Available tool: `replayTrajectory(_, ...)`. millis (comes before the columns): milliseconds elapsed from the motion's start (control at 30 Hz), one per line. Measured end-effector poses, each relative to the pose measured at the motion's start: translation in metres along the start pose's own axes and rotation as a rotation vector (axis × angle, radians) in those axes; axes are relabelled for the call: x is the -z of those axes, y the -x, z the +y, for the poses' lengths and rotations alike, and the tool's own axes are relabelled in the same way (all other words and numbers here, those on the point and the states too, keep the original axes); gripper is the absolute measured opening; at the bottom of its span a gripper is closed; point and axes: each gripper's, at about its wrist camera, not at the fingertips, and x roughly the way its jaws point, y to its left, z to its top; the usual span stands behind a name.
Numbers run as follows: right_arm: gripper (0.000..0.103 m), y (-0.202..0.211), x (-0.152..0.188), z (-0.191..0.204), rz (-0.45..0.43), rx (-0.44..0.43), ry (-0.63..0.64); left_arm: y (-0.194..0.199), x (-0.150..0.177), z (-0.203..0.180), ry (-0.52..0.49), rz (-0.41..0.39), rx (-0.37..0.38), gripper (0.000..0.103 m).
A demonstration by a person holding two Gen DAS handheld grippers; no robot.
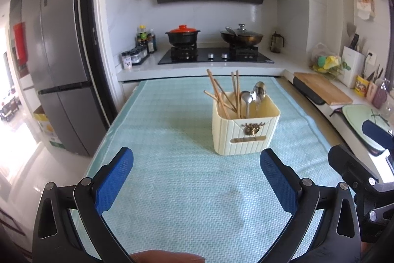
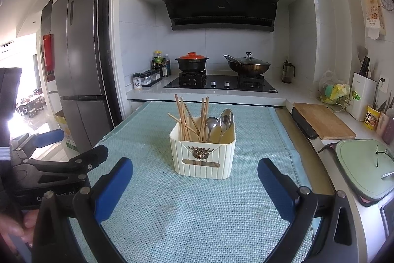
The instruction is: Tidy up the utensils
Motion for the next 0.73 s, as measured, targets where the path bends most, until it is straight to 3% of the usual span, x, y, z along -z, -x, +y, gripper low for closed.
replayTrajectory(733,0.103,-0.0021,0.0023,0.0017,0.016,0.011,0.003,0.0055,0.0068,-0.0047,-0.027,-0.024,-0.003,0.102)
